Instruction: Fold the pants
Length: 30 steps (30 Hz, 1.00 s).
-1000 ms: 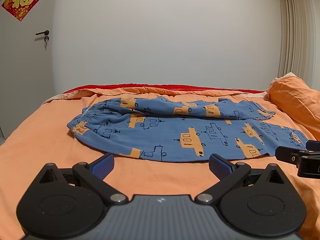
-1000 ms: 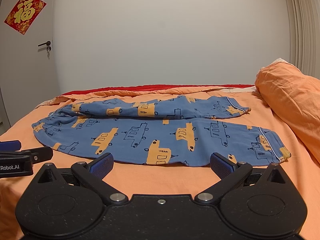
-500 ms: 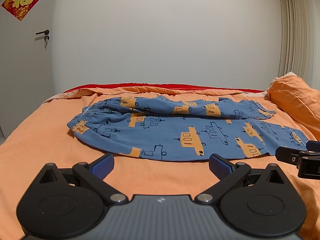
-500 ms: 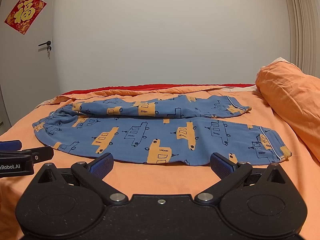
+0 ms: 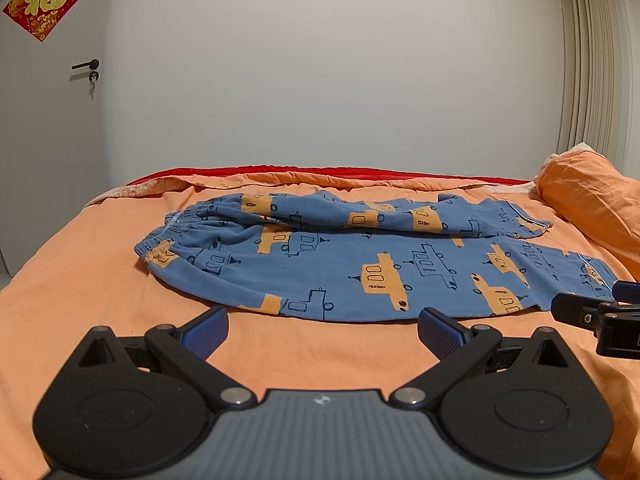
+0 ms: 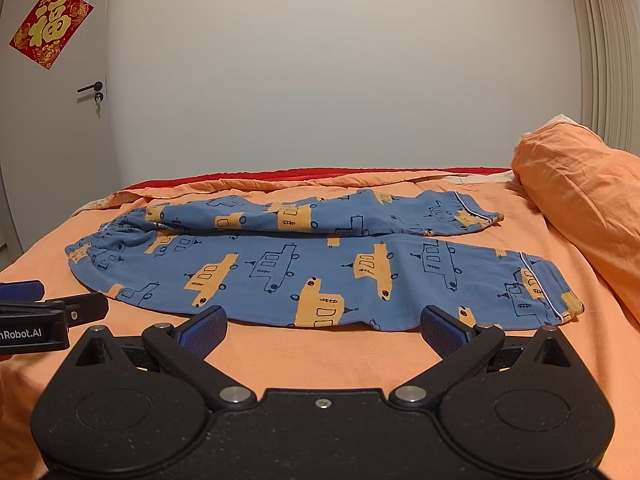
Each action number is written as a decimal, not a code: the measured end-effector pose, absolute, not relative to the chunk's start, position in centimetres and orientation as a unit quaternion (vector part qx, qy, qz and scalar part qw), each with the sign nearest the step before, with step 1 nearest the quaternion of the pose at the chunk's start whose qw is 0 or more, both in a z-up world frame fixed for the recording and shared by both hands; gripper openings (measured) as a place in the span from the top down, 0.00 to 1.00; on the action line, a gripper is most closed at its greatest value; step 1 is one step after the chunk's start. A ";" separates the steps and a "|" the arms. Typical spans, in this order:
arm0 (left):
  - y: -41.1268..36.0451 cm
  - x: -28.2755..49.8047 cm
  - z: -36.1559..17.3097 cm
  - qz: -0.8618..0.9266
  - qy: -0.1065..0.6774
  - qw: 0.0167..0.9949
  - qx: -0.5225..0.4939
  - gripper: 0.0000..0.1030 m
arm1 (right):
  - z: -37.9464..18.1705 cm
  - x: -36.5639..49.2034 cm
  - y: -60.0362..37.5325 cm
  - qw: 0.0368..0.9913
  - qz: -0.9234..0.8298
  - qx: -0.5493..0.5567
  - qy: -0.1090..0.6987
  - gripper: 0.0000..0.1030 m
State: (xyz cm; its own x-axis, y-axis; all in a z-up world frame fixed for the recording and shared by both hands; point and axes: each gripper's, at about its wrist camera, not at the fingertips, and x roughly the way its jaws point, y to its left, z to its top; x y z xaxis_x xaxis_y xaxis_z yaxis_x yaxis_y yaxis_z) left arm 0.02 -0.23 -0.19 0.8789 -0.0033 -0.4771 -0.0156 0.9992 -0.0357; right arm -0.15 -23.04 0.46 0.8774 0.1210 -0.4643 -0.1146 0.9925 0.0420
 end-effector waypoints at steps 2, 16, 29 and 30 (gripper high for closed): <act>-0.2 0.0 -0.3 0.002 0.248 0.968 -0.020 0.00 | 0.4 -0.1 -23.0 0.969 0.061 0.006 0.240 0.00; 0.2 1.0 -1.3 -0.006 0.295 0.954 -0.046 0.00 | 0.0 0.1 -23.3 0.966 0.070 0.011 0.247 0.00; 6.6 8.8 4.4 0.031 0.274 0.956 -0.097 0.00 | 10.6 9.5 -24.1 0.935 0.225 -0.107 0.253 0.00; 7.7 10.4 5.6 0.036 0.264 0.960 -0.091 0.00 | 11.9 11.3 -23.9 0.926 0.247 -0.118 0.261 0.00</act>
